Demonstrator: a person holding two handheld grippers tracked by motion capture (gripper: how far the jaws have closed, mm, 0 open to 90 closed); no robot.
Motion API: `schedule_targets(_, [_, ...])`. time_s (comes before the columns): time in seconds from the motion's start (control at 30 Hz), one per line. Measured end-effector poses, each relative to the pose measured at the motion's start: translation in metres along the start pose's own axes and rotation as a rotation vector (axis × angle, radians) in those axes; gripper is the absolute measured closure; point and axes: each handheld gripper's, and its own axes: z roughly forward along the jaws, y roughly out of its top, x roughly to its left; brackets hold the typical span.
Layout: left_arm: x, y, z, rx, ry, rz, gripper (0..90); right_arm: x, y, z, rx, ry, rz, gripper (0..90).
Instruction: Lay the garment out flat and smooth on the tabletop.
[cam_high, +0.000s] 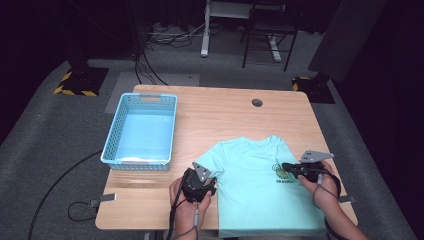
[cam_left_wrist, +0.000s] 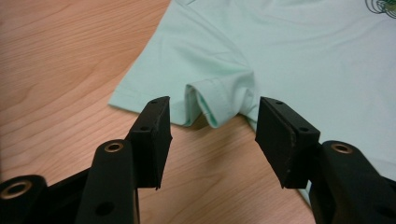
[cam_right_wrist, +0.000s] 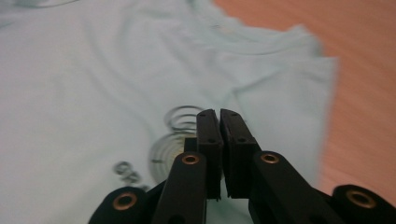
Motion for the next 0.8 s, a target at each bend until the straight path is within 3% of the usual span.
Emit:
schedule_targets(0.07, [-0.005,0.002,0.002,0.002,-0.016,0.005,45.5,-0.03,-0.006,-0.028,-0.039,-0.121,0.078,83.1])
schedule_targets(0.13, [-0.01,0.004,0.002,0.002,-0.034,0.012,45.5,-0.062,-0.019,-0.063,-0.035,-0.389,0.16,55.5])
schedule_targets(0.17, [-0.013,0.005,0.002,-0.001,-0.042,0.018,45.5,-0.07,-0.024,-0.076,-0.051,-0.483,0.19,44.8])
schedule_targets(0.2, [-0.016,0.006,0.002,-0.001,-0.051,0.025,45.3,-0.071,-0.027,-0.085,-0.075,-0.496,0.206,44.1])
schedule_targets(0.27, [-0.021,0.009,0.003,-0.001,-0.062,0.038,44.9,-0.062,-0.025,-0.09,-0.124,-0.403,0.199,45.1])
schedule_targets(0.4, [-0.03,0.015,0.009,0.007,-0.08,0.058,44.7,-0.034,-0.02,-0.085,-0.139,-0.286,0.117,45.1])
schedule_targets(0.57, [-0.046,0.016,0.02,0.035,-0.127,0.091,43.9,-0.021,-0.022,-0.072,-0.08,-0.177,0.066,43.6])
schedule_targets(0.7, [-0.059,0.016,0.032,0.063,-0.168,0.125,42.9,-0.008,-0.033,-0.049,0.0,-0.013,0.023,40.7])
schedule_targets(0.8, [-0.064,0.015,0.041,0.088,-0.182,0.141,42.6,-0.001,-0.04,-0.036,0.019,0.04,0.017,36.5])
